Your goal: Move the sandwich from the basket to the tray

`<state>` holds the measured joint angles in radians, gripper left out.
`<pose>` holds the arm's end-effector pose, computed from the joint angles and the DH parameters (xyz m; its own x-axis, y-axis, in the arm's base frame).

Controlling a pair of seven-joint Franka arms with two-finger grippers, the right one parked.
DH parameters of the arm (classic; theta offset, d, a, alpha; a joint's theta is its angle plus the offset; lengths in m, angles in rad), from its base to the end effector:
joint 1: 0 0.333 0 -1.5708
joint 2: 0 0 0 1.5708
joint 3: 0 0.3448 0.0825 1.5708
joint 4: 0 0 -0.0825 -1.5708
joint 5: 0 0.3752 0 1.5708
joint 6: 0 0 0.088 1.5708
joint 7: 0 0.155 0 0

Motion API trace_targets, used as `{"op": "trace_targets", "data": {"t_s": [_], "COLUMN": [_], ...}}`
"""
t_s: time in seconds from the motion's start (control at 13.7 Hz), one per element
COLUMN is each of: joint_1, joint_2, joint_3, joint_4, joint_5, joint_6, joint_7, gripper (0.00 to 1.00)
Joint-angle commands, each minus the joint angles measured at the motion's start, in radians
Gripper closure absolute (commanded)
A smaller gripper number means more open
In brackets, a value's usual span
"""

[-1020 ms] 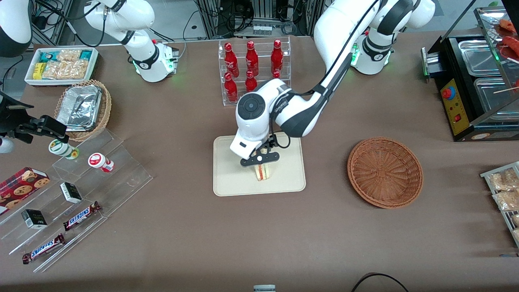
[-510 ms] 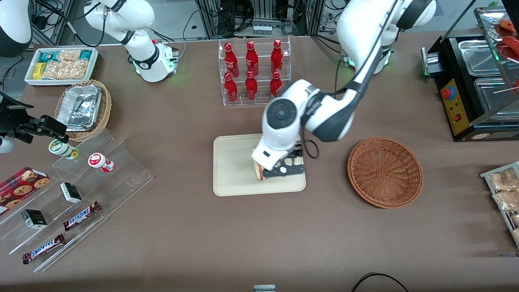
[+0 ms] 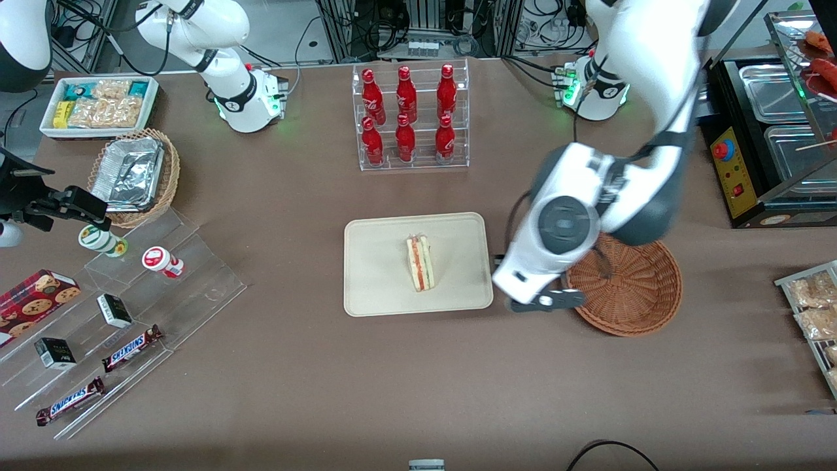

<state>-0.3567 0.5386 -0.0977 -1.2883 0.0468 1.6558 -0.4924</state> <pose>0.6302 -0.2856 0.4049 0.9876 0.0448 -0.1502 0.0338 -0.9966 -0.0752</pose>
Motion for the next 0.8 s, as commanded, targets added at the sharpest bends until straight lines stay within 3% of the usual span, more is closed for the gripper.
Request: {"op": "trace_targets", "data": {"t_s": [0.0,0.44,0.73], "joint_1": [0.109,0.241,0.286], "joint_2": [-0.150,-0.368,-0.469], "joint_3": [-0.013,-0.013,-0.010], "joint_4": [-0.162,-0.377,-0.459], "joint_5": [-0.013,-0.036,-0.035], "joint_6": [-0.001,-0.005,-0.030], "joint_7": [0.176,0.417,0.443], "gripper": [0.00,0.00,0.00]}}
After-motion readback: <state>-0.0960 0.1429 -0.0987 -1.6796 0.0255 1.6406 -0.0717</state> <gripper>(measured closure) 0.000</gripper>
